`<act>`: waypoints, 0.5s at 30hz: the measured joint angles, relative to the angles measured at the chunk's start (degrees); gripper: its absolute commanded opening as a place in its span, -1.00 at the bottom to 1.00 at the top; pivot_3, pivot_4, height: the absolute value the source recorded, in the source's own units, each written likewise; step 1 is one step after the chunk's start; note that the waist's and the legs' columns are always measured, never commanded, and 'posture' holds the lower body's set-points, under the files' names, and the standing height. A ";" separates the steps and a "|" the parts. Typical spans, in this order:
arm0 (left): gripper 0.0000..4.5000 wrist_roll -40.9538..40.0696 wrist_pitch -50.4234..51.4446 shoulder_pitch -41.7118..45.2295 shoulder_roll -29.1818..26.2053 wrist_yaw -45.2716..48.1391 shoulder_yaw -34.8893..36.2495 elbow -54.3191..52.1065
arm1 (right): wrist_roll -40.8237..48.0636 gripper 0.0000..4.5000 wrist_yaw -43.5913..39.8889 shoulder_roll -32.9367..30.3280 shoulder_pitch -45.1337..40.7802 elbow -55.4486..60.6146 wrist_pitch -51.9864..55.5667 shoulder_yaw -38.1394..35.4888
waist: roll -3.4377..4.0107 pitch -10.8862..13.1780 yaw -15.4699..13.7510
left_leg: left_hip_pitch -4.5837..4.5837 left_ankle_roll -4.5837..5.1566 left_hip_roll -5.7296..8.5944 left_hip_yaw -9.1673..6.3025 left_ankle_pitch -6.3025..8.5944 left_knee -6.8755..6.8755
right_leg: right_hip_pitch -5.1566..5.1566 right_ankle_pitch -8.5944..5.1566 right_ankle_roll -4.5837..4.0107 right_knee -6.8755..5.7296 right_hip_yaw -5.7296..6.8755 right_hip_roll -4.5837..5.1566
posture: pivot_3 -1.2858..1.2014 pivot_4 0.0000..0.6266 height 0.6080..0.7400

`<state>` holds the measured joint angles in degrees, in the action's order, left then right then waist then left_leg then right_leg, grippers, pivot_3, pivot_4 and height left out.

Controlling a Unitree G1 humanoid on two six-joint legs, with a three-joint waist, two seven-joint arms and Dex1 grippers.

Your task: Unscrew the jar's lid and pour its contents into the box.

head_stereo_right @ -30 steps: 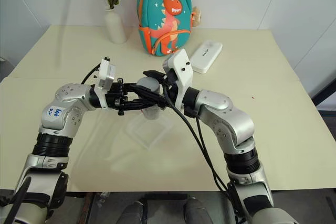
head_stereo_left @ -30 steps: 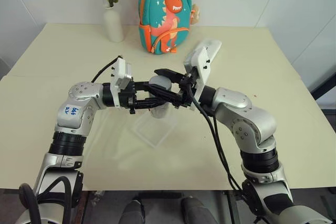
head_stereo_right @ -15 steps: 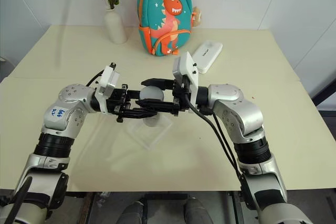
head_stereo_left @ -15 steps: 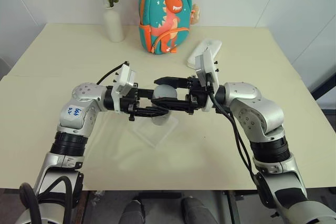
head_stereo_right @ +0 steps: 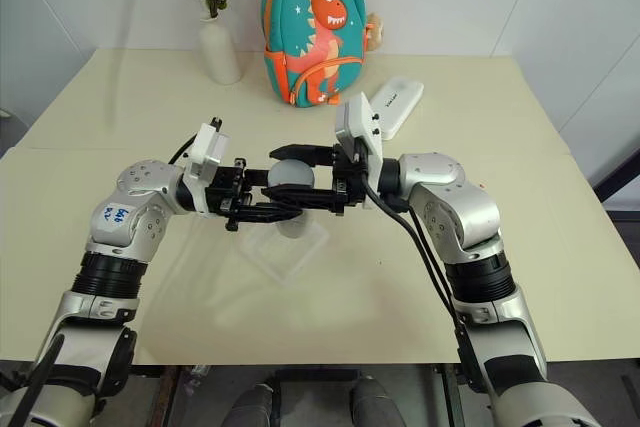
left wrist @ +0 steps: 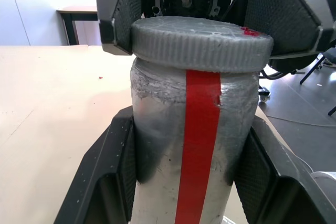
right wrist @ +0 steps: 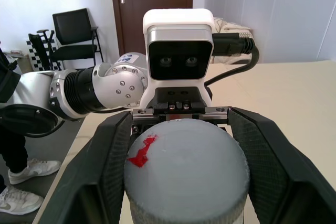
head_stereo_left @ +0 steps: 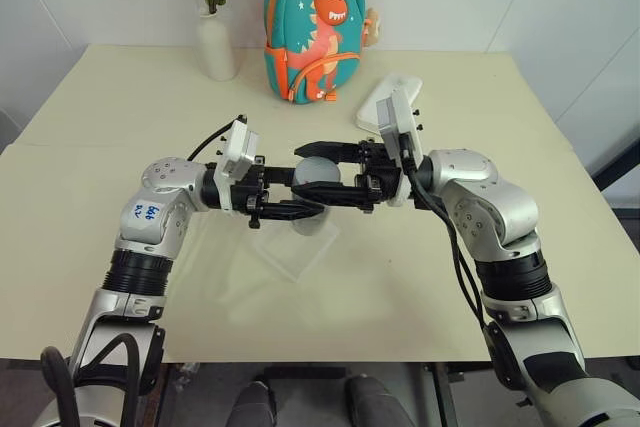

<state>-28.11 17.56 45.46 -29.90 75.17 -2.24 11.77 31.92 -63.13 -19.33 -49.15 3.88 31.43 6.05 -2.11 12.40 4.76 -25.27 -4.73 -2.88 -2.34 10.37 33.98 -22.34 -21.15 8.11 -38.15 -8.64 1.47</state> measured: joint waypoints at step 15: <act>-0.03 -1.24 1.93 -0.01 2.15 -2.53 2.97 0.30 | -0.49 0.99 4.12 1.73 -1.35 0.50 -0.06 0.02 | 0.00 0.00 0.01 | 0.02 -0.02 0.01 -0.05 -0.06 0.06 | -0.01 0.00 0.00 -0.18 0.03 0.00 | 0.03 -0.52 1.00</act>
<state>-29.35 19.49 45.45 -27.75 72.64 0.73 12.08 31.44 -59.01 -17.61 -50.50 4.38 31.37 6.07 -2.11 12.40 4.77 -25.25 -4.75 -2.87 -2.39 10.32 34.05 -22.35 -21.15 8.11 -38.32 -8.62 1.46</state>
